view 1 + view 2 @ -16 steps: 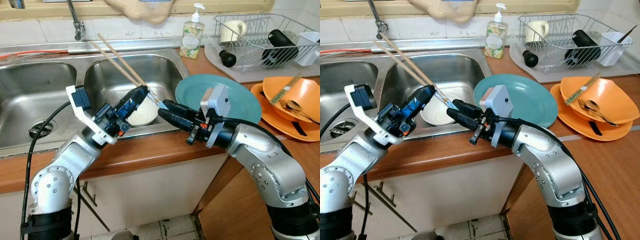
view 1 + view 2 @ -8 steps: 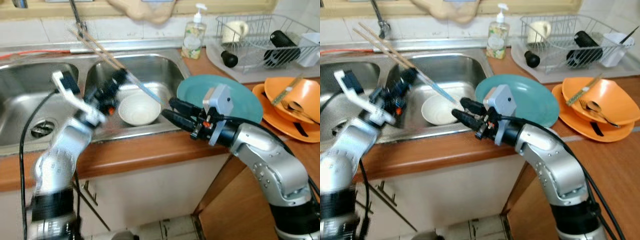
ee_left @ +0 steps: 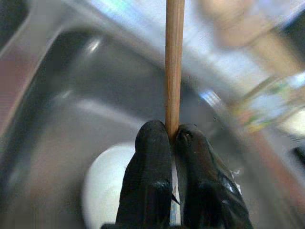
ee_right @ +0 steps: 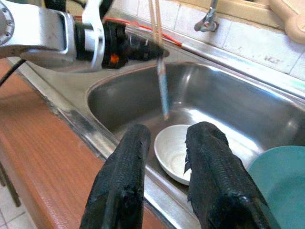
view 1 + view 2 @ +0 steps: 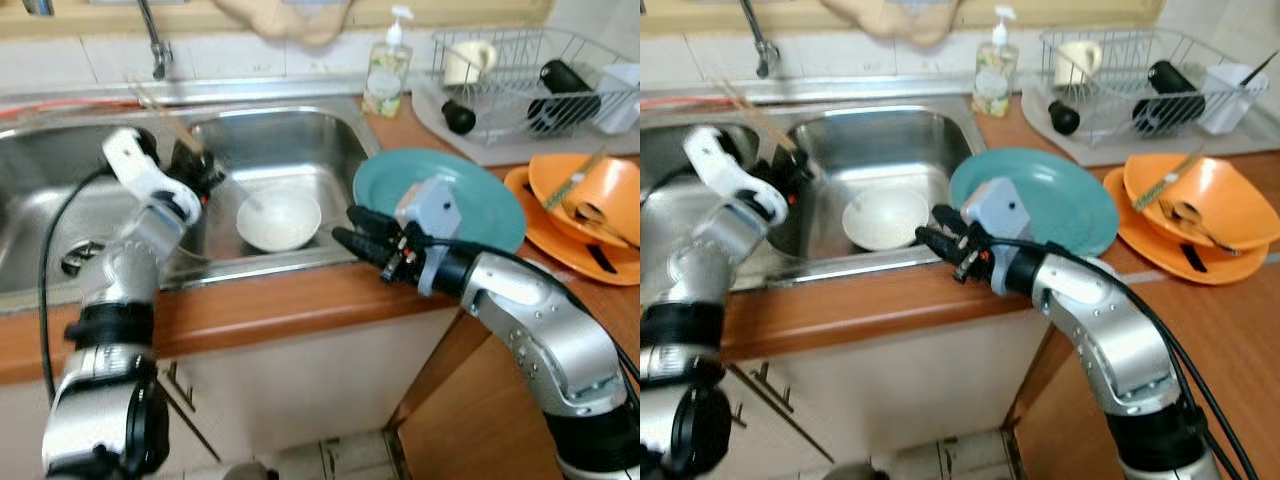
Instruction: Kitchen organization
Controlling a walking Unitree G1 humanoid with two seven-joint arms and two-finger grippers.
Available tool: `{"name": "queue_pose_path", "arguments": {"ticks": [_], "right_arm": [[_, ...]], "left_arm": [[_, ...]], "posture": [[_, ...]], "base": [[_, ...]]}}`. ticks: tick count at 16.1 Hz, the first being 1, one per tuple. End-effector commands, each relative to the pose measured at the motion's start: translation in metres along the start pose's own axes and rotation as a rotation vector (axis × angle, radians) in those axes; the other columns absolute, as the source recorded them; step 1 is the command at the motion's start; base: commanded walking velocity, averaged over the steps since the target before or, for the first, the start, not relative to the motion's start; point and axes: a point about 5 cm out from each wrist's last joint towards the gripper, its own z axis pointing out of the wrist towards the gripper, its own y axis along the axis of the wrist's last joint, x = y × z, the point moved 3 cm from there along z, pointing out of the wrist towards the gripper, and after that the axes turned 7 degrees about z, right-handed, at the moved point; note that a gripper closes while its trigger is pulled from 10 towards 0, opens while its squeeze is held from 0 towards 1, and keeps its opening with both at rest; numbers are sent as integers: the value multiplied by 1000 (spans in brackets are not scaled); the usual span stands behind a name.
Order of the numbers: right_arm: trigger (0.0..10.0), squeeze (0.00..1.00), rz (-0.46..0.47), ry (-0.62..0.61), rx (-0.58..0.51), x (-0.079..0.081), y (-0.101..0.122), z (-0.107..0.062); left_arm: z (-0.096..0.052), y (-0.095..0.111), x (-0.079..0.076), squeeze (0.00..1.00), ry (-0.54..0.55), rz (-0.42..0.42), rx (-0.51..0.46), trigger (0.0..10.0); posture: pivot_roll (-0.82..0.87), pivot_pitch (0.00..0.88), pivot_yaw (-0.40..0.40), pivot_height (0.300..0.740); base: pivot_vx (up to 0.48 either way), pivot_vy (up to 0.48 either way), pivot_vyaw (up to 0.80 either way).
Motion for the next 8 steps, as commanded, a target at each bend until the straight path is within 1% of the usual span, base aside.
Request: {"name": "queue_pose_path", "arguments": {"ticks": [1,2,3,4,6,8], "right_arm": [[10000,0,-14,-6,-2,2,4,0],[10000,0,-15,-10,0,3,4,0],[10000,0,-15,-13,0,4,4,1],[10000,0,-15,-26,1,5,4,1],[10000,0,-12,-39,2,4,4,1],[10000,0,-6,-63,2,4,3,1]], "left_arm": [[5,-6,0,0,26,39,42,7608],[10,-12,-2,0,32,36,79,10000],[11,-14,-4,0,28,46,95,10000],[13,-25,-9,1000,-10,76,156,10000],[14,-32,-11,1000,-25,83,193,10000],[16,-39,-11,1000,-28,118,235,10000]], "posture": [[-27,0,34,740],[-30,0,35,740],[-38,0,36,740],[-38,0,36,740],[-53,0,49,740],[-57,0,52,740]], "base": [[0,0,0],[0,0,0],[0,0,0],[0,0,0],[0,0,0],[0,0,0]]}}
